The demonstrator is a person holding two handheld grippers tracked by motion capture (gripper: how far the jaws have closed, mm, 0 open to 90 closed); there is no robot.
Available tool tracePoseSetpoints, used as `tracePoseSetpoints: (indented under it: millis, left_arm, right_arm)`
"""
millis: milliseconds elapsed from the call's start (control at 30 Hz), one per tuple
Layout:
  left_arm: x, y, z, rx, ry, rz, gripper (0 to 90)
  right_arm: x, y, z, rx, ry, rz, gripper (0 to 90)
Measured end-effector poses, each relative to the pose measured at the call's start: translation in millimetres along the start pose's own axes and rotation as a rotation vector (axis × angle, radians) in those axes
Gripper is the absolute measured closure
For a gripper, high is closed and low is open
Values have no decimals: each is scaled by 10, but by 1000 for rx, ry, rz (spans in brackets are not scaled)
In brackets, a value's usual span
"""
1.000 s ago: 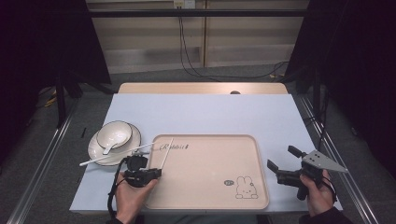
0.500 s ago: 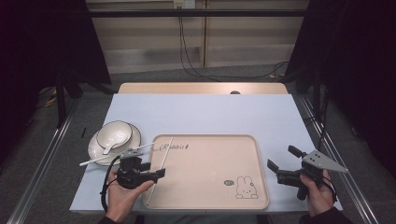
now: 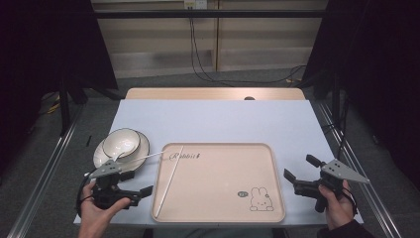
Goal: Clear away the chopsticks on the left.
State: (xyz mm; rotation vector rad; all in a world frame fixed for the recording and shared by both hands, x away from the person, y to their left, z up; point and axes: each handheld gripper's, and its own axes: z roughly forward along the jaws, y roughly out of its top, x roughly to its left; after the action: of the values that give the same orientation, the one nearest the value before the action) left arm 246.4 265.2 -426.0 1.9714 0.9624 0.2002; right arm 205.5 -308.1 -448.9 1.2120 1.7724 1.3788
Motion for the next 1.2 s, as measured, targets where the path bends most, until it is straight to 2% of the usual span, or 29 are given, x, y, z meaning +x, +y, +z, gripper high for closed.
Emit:
tracePoseSetpoints:
  millis: [67, 133, 200, 267, 300, 333, 367, 433, 500, 600, 633, 667, 767, 867, 933, 967, 1000, 1033, 1100, 1200]
  left_arm:
    - [81, -24, -101, -8, -7, 13, 64]
    - [168, -34, -200, -14, -15, 56, 64]
    - [230, -31, -261, -14, -10, 80, 63]
    - [298, -36, -327, -35, -11, 114, 37]
    - [352, -32, -361, -38, -23, 122, 34]
    - [383, -31, -380, -39, -17, 127, 34]
    - [441, -26, -402, -34, -36, 127, 34]
    - [531, -19, -421, -10, -33, 139, 41]
    - [643, -10, -431, 24, -42, 174, 46]
    - [753, 6, -452, 42, -35, 190, 52]
    - [787, 6, -455, 39, -39, 182, 54]
    - [823, 10, -453, 50, -29, 197, 56]
    - [925, 24, -422, 79, -3, 181, 65]
    - [1008, 28, -380, 102, 38, 190, 66]
    - [1060, 23, -348, 118, 55, 182, 84]
    - [1079, 21, -334, 130, 58, 185, 89]
    - [1096, 19, -313, 133, 43, 183, 94]
    - [1115, 25, -301, 152, 40, 201, 96]
    - [1137, 40, -295, 165, 32, 226, 181]
    - [1177, 71, -278, 160, 20, 254, 329]
  right_arm:
    - [-1, 0, 1, -1, 2, -1, 23]
    - [-3, -1, 2, -2, 3, -6, 23]
    - [-3, 0, 3, -3, 2, -5, 23]
    - [-2, 0, 3, -3, 0, -4, 19]
    - [-2, 0, 2, -2, 1, -2, 19]
    - [-5, 1, 2, -2, 0, -3, 19]
    - [-5, 1, 2, -2, -1, -3, 19]
    - [-2, 0, 2, -1, 0, -2, 19]
    - [-2, 0, 2, -2, 0, -3, 19]
    - [-1, 0, 1, -1, 1, -4, 19]
    - [-1, 0, 2, -1, 0, -4, 19]
    - [-3, 0, 6, -3, -2, -7, 19]
    - [5, -1, 6, 1, -1, -4, 19]
    - [-3, 0, 6, -4, -3, -9, 19]
    - [-2, 2, 5, -4, -3, -8, 19]
    - [-1, 2, 6, -3, -2, -9, 19]
    - [0, 2, 6, -3, -1, -9, 19]
    - [0, 3, 6, -2, 1, -11, 19]
    - [2, 2, 9, -2, 1, -12, 19]
    - [2, 2, 9, -2, 1, -12, 19]
